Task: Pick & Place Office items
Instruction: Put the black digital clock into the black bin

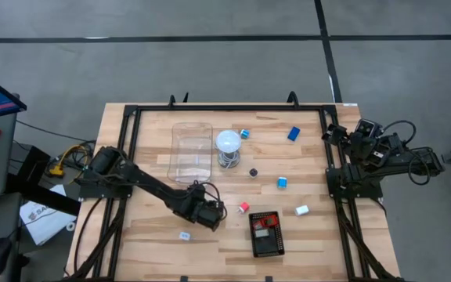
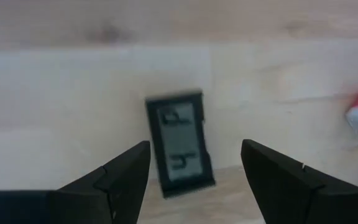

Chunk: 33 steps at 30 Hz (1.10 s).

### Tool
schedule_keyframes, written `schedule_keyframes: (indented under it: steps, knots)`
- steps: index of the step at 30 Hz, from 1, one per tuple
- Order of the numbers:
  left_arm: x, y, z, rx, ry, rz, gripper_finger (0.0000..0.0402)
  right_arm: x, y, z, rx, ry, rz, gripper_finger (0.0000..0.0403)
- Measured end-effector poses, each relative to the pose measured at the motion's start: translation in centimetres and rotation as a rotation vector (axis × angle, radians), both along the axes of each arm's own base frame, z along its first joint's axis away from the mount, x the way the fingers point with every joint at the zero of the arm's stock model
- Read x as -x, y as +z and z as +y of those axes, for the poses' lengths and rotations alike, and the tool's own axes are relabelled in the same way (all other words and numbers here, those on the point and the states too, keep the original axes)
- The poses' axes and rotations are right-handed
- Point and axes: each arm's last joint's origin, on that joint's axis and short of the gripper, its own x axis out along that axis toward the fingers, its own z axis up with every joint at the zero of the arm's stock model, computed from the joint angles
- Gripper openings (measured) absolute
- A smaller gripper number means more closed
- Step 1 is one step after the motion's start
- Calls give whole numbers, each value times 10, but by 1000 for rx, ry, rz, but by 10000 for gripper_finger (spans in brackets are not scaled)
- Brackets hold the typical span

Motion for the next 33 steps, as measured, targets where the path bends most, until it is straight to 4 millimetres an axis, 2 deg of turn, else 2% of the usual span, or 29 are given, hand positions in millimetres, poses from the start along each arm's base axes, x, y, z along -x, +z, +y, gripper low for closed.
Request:
schedule_keyframes:
  steps: [7,12,23,30,33]
  knots:
    - [-3,-15,-5,44,-1,38,249,0,0,0,2,-2,-1,228]
    - [-2,-16,-2,39,22,52,248,0,0,0,2,-1,0,228]
    - [-4,-32,-9,61,-4,94,194,0,0,0,4,3,-2,228]
    - [0,-23,-11,57,-16,78,146,0,0,0,6,6,-3,228]
    - [0,-15,-11,71,-52,44,141,0,0,0,8,7,-3,228]
